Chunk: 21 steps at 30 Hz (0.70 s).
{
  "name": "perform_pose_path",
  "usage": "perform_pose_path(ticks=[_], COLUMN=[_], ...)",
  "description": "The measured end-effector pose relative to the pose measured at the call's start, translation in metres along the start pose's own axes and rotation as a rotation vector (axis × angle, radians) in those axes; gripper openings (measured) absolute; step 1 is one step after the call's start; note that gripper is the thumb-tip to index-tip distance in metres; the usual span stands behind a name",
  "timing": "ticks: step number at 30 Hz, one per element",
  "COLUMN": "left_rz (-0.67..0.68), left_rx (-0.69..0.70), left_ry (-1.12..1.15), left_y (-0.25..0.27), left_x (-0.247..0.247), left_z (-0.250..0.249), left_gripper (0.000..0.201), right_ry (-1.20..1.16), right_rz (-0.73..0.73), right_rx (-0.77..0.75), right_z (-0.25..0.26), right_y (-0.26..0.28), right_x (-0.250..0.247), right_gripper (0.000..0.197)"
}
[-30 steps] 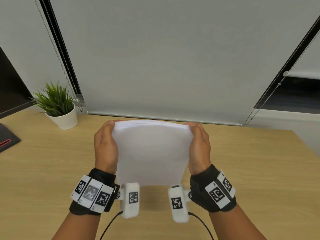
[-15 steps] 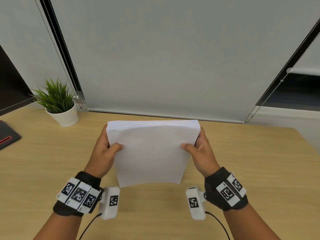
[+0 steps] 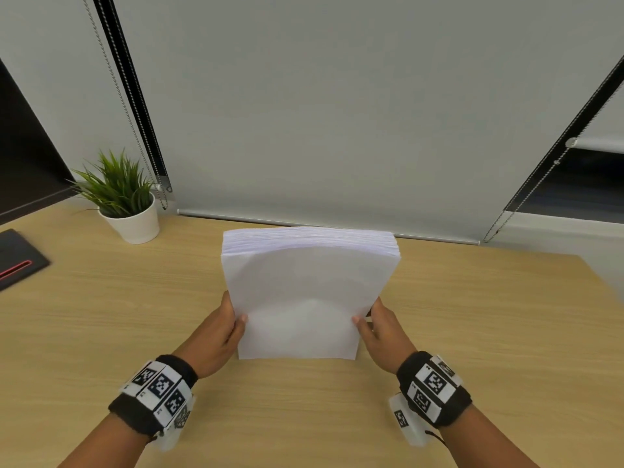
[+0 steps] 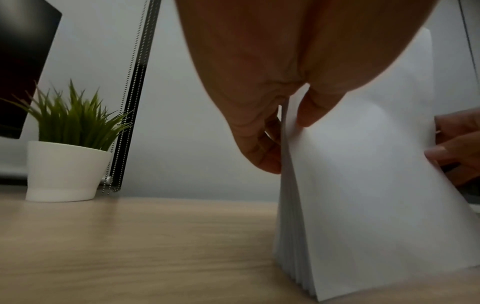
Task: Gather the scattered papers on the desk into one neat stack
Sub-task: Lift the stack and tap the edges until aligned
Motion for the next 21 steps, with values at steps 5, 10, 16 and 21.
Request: perform_pose_path(ticks=[5,10,16,21], left_rz=[-0.055,-0.252,-0.389,-0.311], left_rx=[-0.033,-0.115,-0.475,-0.792], left_ry=[-0.055,-0.079,-0.214,-0.348], left_y=[0.001,0.009,0.055,0.112], left_x=[-0.007,-0.070,-0.201,-0.262], left_z=[-0.002,-0.012,0.030,0.109], left_gripper=[0.042,0.031,0.018,0.027], right_ry=[-0.014,-0.093,-0.257,-0.094], right_rz=[-0.077,-0.025,0.325,0.465], right_rx=[-0.002,-0.039,0.089,0.314], right_z=[0.010,0.072,0.172,0.214], right_y=[0.001,-0.007,-0.052,-0.073], right_x=[0.004,0.022,0.135,0.274], right_gripper=[0.041,0.039,0.040,0.038])
Point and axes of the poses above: each hand's wrist, its own y-axis away from the middle knuckle, its own x-axis out of the palm, z = x × y, the point moved 3 cm from there along -y, towards the middle knuckle, and after that the axes turned 15 degrees about x, right-handed, at the moved point
